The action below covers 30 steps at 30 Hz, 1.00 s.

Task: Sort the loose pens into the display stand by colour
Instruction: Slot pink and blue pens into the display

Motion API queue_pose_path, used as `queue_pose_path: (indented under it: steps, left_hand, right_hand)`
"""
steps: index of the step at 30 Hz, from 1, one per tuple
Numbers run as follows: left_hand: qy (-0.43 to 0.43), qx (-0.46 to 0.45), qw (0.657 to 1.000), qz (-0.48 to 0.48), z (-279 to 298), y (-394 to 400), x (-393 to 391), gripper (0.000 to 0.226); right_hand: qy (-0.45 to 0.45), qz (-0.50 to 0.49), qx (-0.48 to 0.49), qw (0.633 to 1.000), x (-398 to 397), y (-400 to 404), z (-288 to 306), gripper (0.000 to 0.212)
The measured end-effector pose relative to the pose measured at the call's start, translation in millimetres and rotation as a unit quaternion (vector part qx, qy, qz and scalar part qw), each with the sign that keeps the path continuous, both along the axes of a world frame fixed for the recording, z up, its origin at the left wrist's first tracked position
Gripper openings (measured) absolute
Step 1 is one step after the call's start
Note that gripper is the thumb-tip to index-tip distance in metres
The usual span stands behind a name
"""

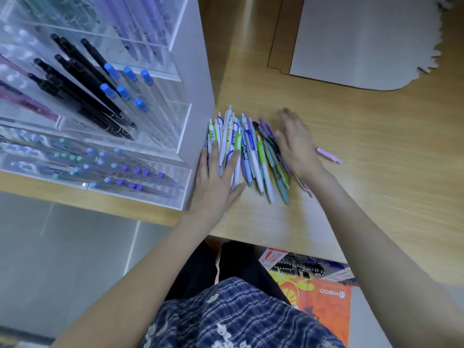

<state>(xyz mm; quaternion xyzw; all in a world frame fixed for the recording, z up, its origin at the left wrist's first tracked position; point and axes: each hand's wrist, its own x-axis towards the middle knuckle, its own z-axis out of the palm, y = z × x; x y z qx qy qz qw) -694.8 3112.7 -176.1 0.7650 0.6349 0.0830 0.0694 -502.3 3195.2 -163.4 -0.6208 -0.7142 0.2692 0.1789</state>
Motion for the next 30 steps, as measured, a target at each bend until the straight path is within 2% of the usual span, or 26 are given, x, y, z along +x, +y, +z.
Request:
queue_pose_path:
  steps: [2, 3, 5, 8, 12, 16, 20, 24, 26, 28, 30]
  left_hand:
    - [-0.012, 0.007, 0.999, 0.033, 9.0, -3.4, 5.5, 0.051]
    - [-0.029, 0.008, 0.998, 0.05, 13.4, -3.9, 9.8, 0.047]
    - [-0.068, 0.002, 0.993, 0.091, 21.1, -1.1, 20.2, 0.049]
    - [-0.083, -0.016, 0.987, 0.139, 35.1, 6.3, 37.5, 0.057]
    - [-0.086, -0.073, 0.978, 0.177, 37.9, 12.7, 59.5, 0.069]
    - [-0.04, -0.106, 0.979, 0.171, 31.9, 11.9, 66.8, 0.077]
    - [-0.033, -0.097, 0.982, 0.156, 28.2, 11.0, 60.2, 0.081]
    - [-0.028, -0.095, 0.987, 0.124, 26.6, 12.7, 55.1, 0.078]
    - [-0.052, -0.1, 0.987, 0.112, 29.0, 13.2, 55.3, 0.068]
    - [-0.066, -0.105, 0.986, 0.11, 31.9, 13.8, 56.7, 0.056]
    - [-0.055, -0.108, 0.987, 0.102, 33.3, 15.9, 59.0, 0.046]
  right_hand:
    - [-0.056, -0.095, -0.049, 0.993, 23.1, -9.6, 6.2, 0.067]
    - [-0.082, -0.11, -0.08, 0.987, 32.3, -14.6, 7.7, 0.067]
    - [-0.11, -0.082, -0.095, 0.986, 38.7, -20.2, 8.3, 0.063]
    - [-0.099, -0.044, -0.101, 0.989, 29.2, -20.3, 12.4, 0.063]
    - [-0.111, -0.061, -0.125, 0.984, 9.4, -19.4, 19.3, 0.063]
    - [-0.11, -0.083, -0.18, 0.974, -9.4, -10.2, 25.2, 0.064]
    - [-0.121, -0.114, -0.184, 0.969, -9.0, -6.3, 27.5, 0.048]
    - [-0.152, -0.081, -0.212, 0.962, 1.7, -4.2, 33.7, 0.029]
    - [-0.111, -0.083, -0.225, 0.964, 6.4, -3.3, 36.4, 0.033]
    - [-0.028, -0.118, -0.241, 0.963, 16.8, -3.1, 38.6, 0.039]
    - [0.074, -0.151, -0.236, 0.957, 31.5, -5.6, 40.4, 0.03]
